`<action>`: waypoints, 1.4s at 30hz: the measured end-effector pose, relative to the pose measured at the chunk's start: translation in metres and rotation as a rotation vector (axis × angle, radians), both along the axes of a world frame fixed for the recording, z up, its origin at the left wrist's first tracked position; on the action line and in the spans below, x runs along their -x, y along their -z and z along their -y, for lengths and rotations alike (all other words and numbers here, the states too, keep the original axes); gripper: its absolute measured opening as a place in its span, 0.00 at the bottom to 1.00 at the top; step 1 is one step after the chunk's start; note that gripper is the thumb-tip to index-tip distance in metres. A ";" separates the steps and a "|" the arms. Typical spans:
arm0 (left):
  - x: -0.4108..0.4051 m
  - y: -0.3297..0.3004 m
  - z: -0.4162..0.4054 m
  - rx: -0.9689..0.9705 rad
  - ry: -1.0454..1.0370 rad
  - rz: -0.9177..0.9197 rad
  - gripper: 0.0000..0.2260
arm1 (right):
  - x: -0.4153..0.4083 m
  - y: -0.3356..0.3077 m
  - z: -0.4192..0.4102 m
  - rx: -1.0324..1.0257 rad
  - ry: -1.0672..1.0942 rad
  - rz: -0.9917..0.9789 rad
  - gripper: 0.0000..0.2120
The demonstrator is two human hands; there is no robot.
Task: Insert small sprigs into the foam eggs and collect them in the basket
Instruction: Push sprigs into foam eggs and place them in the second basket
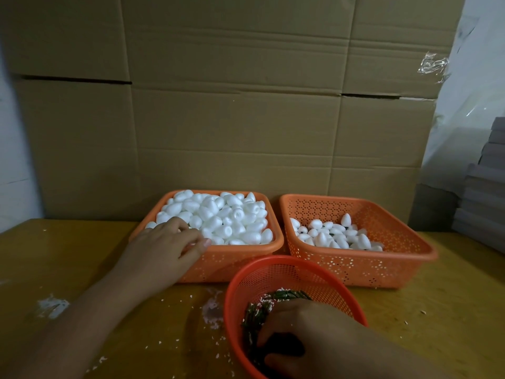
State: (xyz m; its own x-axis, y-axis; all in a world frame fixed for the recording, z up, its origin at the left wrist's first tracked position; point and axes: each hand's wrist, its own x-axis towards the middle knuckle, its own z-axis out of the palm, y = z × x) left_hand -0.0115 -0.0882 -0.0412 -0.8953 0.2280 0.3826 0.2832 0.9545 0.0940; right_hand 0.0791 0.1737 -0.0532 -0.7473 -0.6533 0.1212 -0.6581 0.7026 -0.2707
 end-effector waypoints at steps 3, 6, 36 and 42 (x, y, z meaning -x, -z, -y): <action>0.001 0.003 0.000 -0.188 0.008 -0.026 0.20 | 0.000 0.000 0.000 0.001 -0.005 -0.003 0.14; 0.003 0.001 -0.001 -0.394 0.063 -0.068 0.05 | 0.000 -0.001 0.000 0.007 -0.002 0.003 0.14; -0.069 0.004 -0.105 -1.296 0.557 0.579 0.08 | 0.002 0.006 0.002 0.012 0.062 -0.059 0.15; -0.066 0.006 -0.104 -1.316 0.551 0.561 0.13 | 0.002 0.008 -0.001 0.057 -0.004 -0.007 0.14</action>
